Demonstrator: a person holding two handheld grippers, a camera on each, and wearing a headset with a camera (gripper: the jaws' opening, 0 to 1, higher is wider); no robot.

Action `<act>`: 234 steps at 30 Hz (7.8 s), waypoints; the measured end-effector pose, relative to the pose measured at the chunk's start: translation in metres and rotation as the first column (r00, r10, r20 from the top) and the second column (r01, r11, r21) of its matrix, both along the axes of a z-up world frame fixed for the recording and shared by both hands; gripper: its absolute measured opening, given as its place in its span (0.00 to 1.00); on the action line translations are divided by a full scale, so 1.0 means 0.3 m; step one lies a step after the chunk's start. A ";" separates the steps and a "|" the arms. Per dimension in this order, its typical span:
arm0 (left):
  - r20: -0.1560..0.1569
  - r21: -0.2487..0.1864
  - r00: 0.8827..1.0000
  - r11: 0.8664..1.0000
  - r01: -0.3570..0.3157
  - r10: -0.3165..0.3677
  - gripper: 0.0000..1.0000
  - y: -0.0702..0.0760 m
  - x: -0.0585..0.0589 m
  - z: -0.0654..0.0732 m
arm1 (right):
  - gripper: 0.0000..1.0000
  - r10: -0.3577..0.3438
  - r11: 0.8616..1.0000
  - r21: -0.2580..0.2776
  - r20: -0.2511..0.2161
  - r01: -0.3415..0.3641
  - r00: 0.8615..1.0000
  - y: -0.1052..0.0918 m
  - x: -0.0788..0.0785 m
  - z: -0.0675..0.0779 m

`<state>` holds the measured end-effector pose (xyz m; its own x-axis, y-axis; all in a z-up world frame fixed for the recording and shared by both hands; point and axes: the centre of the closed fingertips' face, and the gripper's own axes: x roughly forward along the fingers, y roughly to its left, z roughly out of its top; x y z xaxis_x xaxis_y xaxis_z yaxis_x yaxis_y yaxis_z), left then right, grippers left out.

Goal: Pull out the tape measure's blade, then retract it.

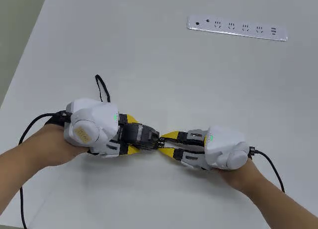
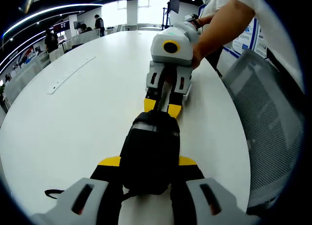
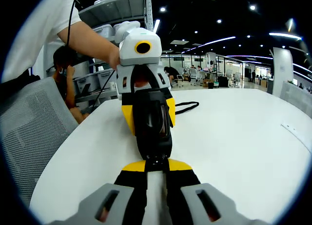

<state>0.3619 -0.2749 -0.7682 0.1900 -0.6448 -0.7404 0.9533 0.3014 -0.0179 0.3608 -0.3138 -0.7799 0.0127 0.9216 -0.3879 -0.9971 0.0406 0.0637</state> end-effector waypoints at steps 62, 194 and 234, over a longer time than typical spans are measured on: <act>0.001 0.000 1.000 1.000 0.012 -0.012 0.32 -0.007 -0.001 0.005 | 0.10 -0.033 0.999 0.000 -0.034 0.033 0.999 -0.131 -0.010 0.003; -0.002 0.008 1.000 1.000 0.006 -0.006 0.33 -0.011 -0.004 0.008 | 0.08 -0.188 0.980 0.029 -0.158 0.195 0.969 -0.608 -0.015 0.041; 0.003 0.010 1.000 1.000 0.007 -0.007 0.33 -0.014 -0.006 0.006 | 0.08 -0.239 0.970 0.007 -0.184 0.244 0.954 -0.739 -0.026 0.038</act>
<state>0.3602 -0.2791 -0.7664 0.1876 -0.6385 -0.7464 0.9554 0.2950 -0.0122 0.3532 -0.5354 -0.7685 0.1686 0.9107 -0.3771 -0.9297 0.2740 0.2461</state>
